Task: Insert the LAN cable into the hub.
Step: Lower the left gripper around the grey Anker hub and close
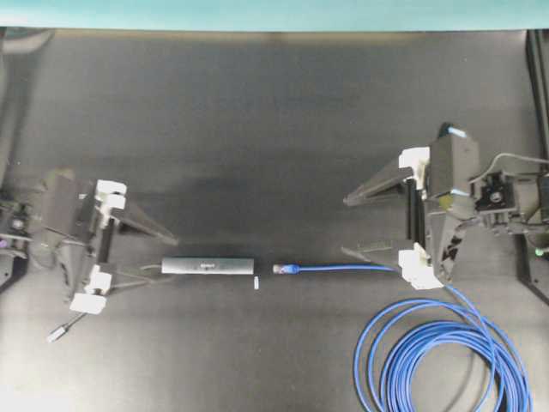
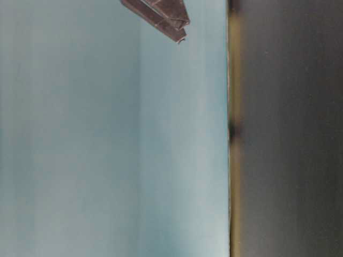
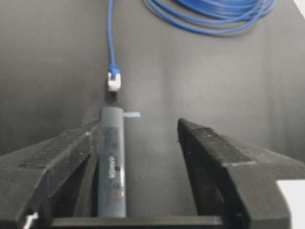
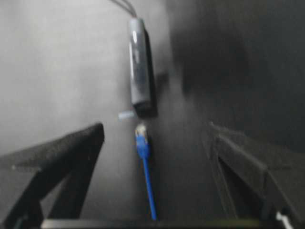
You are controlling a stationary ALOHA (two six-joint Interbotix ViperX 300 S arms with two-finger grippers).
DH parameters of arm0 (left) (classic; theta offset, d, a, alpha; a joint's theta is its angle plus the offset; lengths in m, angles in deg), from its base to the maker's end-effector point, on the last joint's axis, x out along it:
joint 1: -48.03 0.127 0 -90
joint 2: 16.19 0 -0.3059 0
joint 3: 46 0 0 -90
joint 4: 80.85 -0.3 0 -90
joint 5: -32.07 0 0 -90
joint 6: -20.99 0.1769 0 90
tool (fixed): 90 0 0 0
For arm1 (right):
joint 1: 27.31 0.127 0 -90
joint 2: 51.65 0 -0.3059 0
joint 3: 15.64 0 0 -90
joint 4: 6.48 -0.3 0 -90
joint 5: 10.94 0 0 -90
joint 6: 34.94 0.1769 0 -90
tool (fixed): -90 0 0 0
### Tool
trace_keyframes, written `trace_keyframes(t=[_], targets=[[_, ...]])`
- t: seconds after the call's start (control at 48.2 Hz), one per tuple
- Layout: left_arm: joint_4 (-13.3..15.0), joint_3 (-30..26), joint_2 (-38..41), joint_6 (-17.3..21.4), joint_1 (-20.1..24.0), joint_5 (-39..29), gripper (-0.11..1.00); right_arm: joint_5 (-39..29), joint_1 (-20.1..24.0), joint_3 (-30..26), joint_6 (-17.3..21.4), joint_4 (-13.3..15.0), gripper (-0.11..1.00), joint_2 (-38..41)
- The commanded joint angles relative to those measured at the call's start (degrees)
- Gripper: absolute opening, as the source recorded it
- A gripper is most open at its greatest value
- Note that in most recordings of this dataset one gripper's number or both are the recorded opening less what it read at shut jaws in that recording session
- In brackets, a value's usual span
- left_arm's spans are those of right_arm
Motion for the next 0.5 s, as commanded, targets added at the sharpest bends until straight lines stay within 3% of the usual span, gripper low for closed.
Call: trace_keyframes(t=[0.0,0.228,0.477], targets=[[-0.18,-0.97,4.83,0.0,0.44,4.48,0.64,0.26,0.18,-0.79,0.7,-0.09,0.8,0.18],[-0.18,-3.43,16.88,-0.09,0.88,11.51,0.65,-0.35,0.18,-0.62,2.55,-0.09,0.8,-0.09],[-0.18,-7.03,23.47,-0.09,2.02,12.13,0.65,-0.7,0.53,-0.53,2.64,-0.09,0.8,-0.26]])
